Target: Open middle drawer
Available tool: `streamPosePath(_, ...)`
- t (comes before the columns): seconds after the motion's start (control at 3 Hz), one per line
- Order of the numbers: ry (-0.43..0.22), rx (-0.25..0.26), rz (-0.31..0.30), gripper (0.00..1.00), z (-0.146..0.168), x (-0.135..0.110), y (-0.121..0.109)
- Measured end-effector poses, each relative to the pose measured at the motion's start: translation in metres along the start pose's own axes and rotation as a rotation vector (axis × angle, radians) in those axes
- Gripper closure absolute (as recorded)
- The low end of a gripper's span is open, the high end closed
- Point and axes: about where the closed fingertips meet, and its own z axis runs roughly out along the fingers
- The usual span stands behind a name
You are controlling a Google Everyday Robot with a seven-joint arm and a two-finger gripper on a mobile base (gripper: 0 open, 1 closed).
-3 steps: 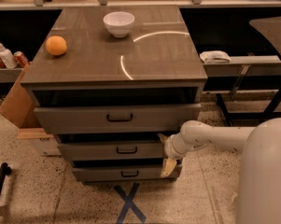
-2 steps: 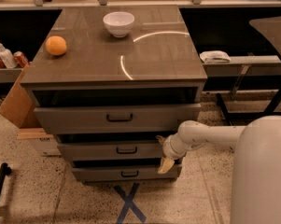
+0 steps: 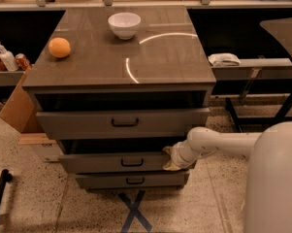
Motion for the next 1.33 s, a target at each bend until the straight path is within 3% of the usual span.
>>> streamPosePath(0.33,0.000,0.000,0.000,0.96,-0.0095,-0.0047,-0.0021)
streamPosePath(0.67,0.000,0.000,0.000,1.00,-0.0153,-0.0076,-0.0034)
streamPosePath(1.0,0.000,0.000,0.000,0.81,-0.0152,-0.0076,-0.0033)
streamPosePath(1.33,-0.002,-0.005,-0.001,0.51,-0.0131,-0.0085,-0.0017)
